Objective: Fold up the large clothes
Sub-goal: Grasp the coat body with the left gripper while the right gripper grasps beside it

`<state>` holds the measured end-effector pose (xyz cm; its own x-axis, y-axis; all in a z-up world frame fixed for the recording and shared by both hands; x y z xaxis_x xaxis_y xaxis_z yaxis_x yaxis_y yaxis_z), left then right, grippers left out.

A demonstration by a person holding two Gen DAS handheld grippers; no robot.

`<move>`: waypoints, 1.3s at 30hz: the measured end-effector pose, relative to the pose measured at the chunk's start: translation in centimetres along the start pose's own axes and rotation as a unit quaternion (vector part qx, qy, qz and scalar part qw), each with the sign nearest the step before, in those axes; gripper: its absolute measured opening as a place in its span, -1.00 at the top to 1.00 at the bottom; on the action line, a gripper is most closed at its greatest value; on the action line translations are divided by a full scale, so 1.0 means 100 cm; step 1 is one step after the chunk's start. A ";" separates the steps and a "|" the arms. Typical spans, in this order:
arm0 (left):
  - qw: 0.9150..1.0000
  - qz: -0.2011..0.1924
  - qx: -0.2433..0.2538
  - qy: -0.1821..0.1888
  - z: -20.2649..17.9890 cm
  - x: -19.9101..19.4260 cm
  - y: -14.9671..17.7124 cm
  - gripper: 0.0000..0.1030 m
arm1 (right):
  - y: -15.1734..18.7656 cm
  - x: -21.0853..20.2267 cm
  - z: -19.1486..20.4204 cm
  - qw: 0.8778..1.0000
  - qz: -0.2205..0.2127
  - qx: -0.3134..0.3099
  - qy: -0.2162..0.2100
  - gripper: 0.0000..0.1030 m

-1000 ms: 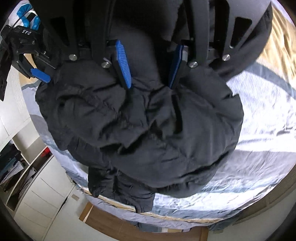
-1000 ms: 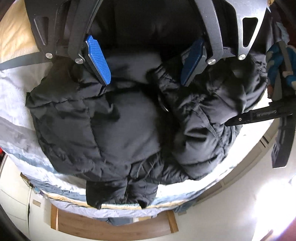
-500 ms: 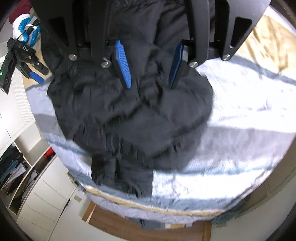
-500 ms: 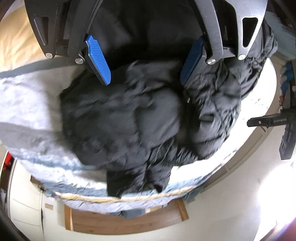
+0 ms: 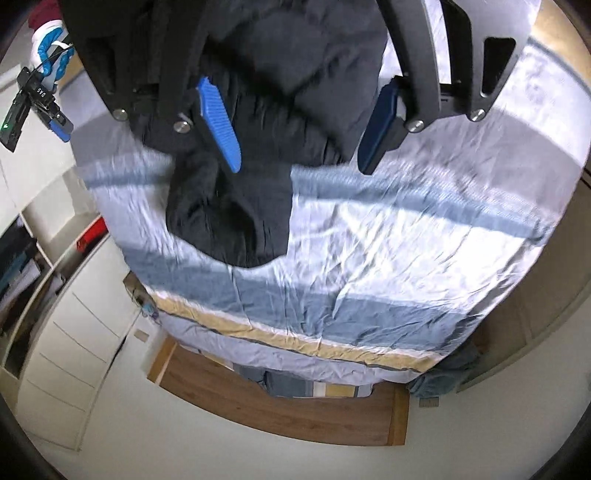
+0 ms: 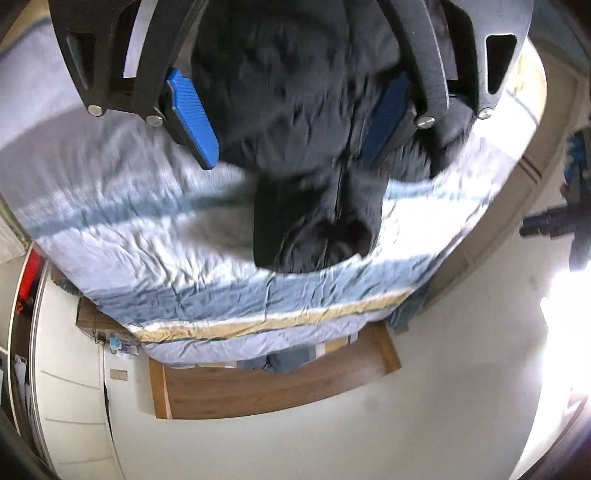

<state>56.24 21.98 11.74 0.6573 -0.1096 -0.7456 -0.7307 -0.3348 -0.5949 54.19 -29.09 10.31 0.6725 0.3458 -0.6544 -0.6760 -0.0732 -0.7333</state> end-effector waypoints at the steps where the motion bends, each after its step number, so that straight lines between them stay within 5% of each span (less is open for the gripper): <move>1: 1.000 0.001 -0.005 0.006 0.000 0.018 -0.011 -0.25 | -0.009 0.013 -0.005 1.000 -0.001 0.007 -0.002 -0.59; 12: 0.993 0.033 -0.075 0.079 -0.005 0.253 -0.052 -0.25 | -0.064 0.217 -0.044 0.997 0.025 0.062 -0.026 -0.61; 18: 0.982 0.036 -0.126 0.137 -0.001 0.334 -0.050 -0.25 | -0.064 0.292 -0.061 0.993 0.021 0.100 -0.051 -0.63; 21: 0.972 0.044 -0.139 0.183 -0.006 0.358 -0.048 -0.25 | -0.067 0.312 -0.067 0.990 0.015 0.117 -0.077 -0.65; 25: 0.971 0.071 -0.138 0.184 -0.017 0.386 -0.038 -0.25 | -0.071 0.334 -0.063 0.989 0.020 0.116 -0.085 -0.59; 27: 0.969 0.086 -0.140 0.185 -0.021 0.397 -0.033 -0.25 | -0.072 0.344 -0.061 0.988 0.031 0.116 -0.099 -0.34; 29: 0.973 0.100 -0.129 0.163 -0.027 0.403 -0.027 -0.20 | -0.071 0.351 -0.057 0.988 0.048 0.111 -0.098 0.13; 33: 0.979 0.112 -0.110 0.128 -0.035 0.396 -0.022 0.59 | -0.070 0.345 -0.048 0.989 0.066 0.090 -0.095 0.62; 39: 0.982 0.099 -0.090 0.136 -0.039 0.323 -0.007 0.75 | -0.069 0.284 -0.031 0.990 0.065 0.061 -0.111 0.70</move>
<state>78.72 15.00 -10.77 0.5479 -0.4263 -0.7197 -0.8209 -0.4396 -0.3645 78.94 -21.66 -3.81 0.5029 0.5396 -0.6753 -0.7933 -0.0221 -0.6084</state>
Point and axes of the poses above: each gripper's, at about its wrist camera, not at the fingertips, and x roughly the way its jaws point, z to its left, y to its underside, the point moved 2 cm from there along x, roughly the way its jaws point, and after that the axes turned 5 degrees about -x, right-handed, at the moved point
